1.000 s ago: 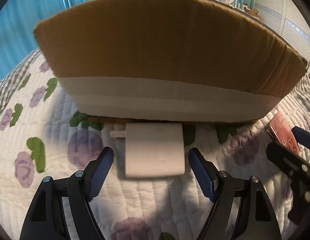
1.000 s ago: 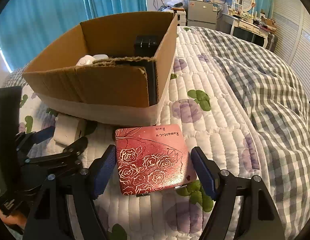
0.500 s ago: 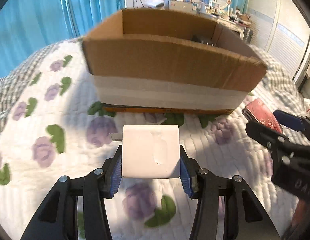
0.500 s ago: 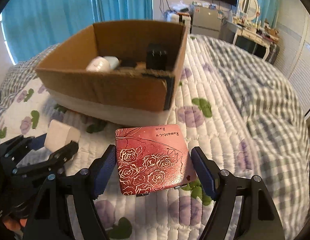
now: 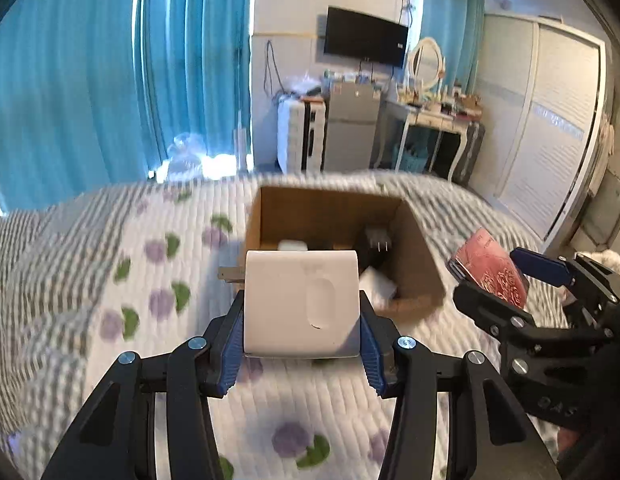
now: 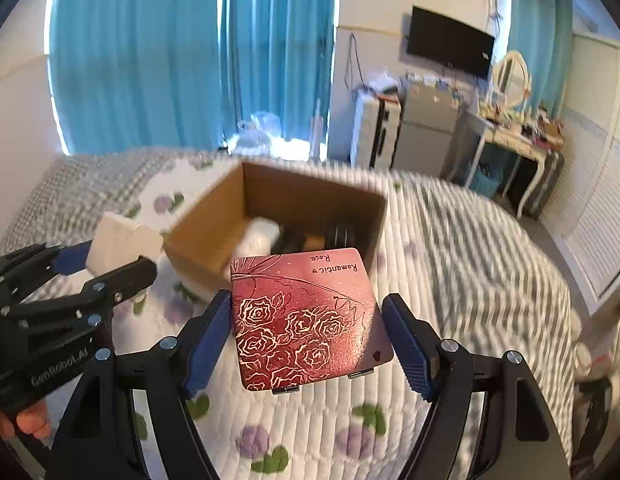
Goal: Organize rigid objects
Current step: 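Place both held items into the box and open both tools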
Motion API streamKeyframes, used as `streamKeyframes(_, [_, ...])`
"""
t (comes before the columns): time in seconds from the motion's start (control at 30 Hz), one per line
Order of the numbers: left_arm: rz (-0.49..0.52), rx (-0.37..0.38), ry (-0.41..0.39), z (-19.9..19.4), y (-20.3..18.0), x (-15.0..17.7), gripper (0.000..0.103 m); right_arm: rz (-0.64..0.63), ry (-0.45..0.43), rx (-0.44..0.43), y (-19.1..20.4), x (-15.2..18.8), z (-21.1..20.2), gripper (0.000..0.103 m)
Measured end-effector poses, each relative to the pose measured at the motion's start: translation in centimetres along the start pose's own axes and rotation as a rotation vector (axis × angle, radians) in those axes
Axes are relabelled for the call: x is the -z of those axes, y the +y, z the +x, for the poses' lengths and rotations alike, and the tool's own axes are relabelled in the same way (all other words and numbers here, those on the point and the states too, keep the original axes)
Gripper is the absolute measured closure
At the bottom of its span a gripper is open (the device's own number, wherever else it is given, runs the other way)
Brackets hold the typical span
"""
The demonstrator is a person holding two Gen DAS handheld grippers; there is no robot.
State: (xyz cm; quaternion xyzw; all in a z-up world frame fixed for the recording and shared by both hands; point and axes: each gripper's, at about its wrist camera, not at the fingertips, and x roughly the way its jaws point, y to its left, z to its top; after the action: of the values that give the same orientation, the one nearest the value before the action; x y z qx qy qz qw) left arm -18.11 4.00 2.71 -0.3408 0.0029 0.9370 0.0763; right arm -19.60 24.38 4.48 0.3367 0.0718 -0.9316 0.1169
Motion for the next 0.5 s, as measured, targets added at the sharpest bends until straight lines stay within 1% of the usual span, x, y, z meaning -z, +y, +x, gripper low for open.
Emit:
streamKeyframes(0.07, [0.014, -0.007, -0.016, 0.7, 0.0, -2.0, 0.053, -0.003, -0.020, -0.004, -0.3, -1.6, -0.1, 0.028])
streamKeyframes(0.17, [0.038, -0.032, -0.026, 2.7, 0.0, -4.6, 0.053, 0.001, -0.046, -0.006, -1.3, -4.2, 0.6, 0.028])
streamKeyframes(0.23, [0.025, -0.019, -0.012, 5.1, 0.3, -5.7, 0.053, 0.001, -0.055, -0.002, -1.8, -5.3, 1.3, 0.028])
streamKeyframes(0.3, [0.020, -0.012, 0.011, 7.3, 0.2, -6.2, 0.053, 0.004, -0.057, 0.003, -2.4, -6.3, 2.6, 0.028])
streamKeyframes(0.37, [0.039, -0.028, 0.034, 9.8, 0.1, -6.1, 0.053, 0.014, -0.051, 0.000, -3.1, -6.8, 4.4, 0.028])
streamKeyframes(0.43, [0.053, -0.042, 0.076, 12.7, -0.1, -5.3, 0.053, 0.024, -0.040, -0.007, -3.7, -7.0, 5.8, 0.028])
streamKeyframes(0.5, [0.045, -0.027, 0.117, 14.7, 0.0, -4.7, 0.053, 0.033, -0.023, -0.013, -4.2, -6.6, 7.6, 0.028])
